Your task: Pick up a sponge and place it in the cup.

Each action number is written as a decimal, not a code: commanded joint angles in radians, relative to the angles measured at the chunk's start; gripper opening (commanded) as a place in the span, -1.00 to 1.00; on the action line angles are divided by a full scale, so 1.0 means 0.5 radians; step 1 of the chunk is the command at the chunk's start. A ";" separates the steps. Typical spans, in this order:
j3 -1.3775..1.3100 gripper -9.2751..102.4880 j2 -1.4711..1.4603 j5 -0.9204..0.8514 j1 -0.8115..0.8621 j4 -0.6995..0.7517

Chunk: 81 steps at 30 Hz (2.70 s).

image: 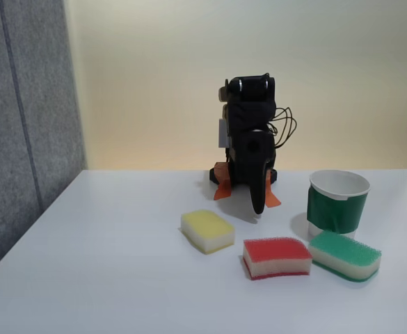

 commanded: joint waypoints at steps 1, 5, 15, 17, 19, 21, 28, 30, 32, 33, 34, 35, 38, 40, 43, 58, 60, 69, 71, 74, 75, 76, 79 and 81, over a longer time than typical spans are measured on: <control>0.021 -0.83 0.034 0.114 -0.046 0.049; -0.141 -0.83 0.018 0.092 -0.058 0.120; -0.749 -0.83 -0.423 -0.046 0.006 0.325; -0.838 -0.83 -0.555 -0.058 -0.003 0.319; -0.973 -0.83 -0.746 -0.046 -0.052 0.331; -1.172 -0.83 -1.031 -0.089 -0.077 0.353; -1.786 -0.83 -1.813 -0.206 -0.144 0.350; -1.875 -0.83 -1.914 -0.190 -0.175 0.325; -2.022 -0.83 -2.059 -0.221 -0.181 0.337; -2.117 -0.83 -2.132 -0.258 -0.172 0.356; -2.215 -0.83 -2.212 -0.298 -0.156 0.371; -2.307 -0.83 -2.286 -0.344 -0.141 0.374; -2.562 -0.83 -2.507 -0.494 -0.064 0.365; -2.709 -0.83 -2.635 -0.592 -0.012 0.350; -2.896 -0.83 -2.801 -0.724 0.055 0.313; -3.448 -0.83 -3.390 -0.914 0.107 0.390; -3.485 -0.83 -3.458 -0.899 0.092 0.439; -3.507 -0.83 -3.623 -0.718 0.015 0.469; -3.516 -0.80 -3.642 -0.712 0.012 0.472; -3.531 -0.73 -3.654 -0.736 0.012 0.463; -3.534 -0.69 -3.657 -0.736 0.015 0.457; -3.540 -0.65 -3.660 -0.730 0.015 0.454; -3.568 -0.52 -3.682 -0.733 0.009 0.451; -3.599 -0.43 -3.709 -0.755 0.003 0.436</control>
